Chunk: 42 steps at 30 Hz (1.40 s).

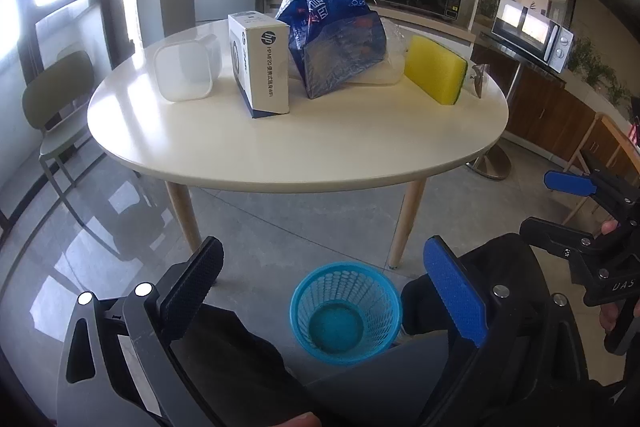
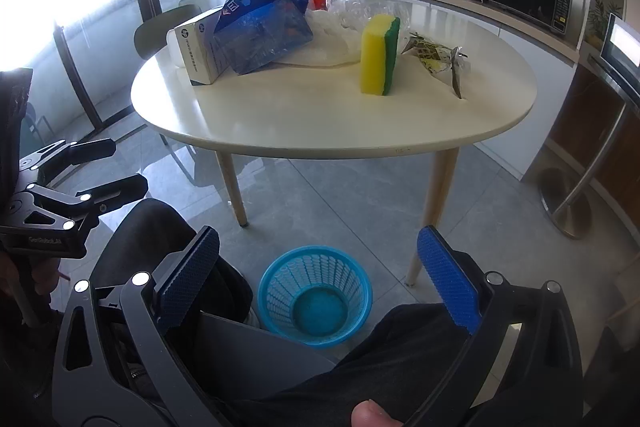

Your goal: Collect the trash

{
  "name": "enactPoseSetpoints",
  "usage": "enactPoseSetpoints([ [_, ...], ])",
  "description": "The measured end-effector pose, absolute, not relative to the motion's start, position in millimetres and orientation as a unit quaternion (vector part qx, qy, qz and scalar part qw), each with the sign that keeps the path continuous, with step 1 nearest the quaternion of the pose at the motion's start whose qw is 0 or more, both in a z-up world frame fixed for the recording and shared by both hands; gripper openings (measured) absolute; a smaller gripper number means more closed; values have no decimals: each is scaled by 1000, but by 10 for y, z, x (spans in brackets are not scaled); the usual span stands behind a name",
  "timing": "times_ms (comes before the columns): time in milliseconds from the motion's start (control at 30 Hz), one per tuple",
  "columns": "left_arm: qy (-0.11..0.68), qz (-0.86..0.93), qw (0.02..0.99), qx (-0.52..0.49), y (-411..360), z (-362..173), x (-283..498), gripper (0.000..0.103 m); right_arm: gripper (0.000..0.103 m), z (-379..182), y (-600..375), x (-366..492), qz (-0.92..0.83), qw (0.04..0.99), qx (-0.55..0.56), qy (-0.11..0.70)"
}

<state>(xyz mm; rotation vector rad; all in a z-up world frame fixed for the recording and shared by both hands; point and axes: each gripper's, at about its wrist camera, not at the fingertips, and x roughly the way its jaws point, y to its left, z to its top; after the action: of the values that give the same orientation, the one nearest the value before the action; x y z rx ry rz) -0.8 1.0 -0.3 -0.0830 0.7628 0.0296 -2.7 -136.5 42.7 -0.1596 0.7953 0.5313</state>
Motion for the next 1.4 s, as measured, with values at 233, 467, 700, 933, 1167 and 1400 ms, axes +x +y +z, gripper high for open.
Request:
enactPoseSetpoints([
  [233,369,13,929,-38,-5,5,-23,98,95,441,-1368,-28,255,885,-77,382],
  [467,369,11,929,-37,-13,4,-25,98,95,437,-1360,-23,255,885,-79,382],
  [700,370,14,928,-39,-8,1,-28,98,95,440,-1356,-17,254,885,-79,381],
  [933,367,16,929,-39,9,5,-36,98,95,450,-1360,-9,253,886,-79,381],
  [1167,368,23,929,-42,60,2,-37,98,94,475,-1385,10,251,888,-76,378],
  [1400,363,30,930,-44,148,26,-21,98,94,491,-1411,49,252,891,-68,370],
])
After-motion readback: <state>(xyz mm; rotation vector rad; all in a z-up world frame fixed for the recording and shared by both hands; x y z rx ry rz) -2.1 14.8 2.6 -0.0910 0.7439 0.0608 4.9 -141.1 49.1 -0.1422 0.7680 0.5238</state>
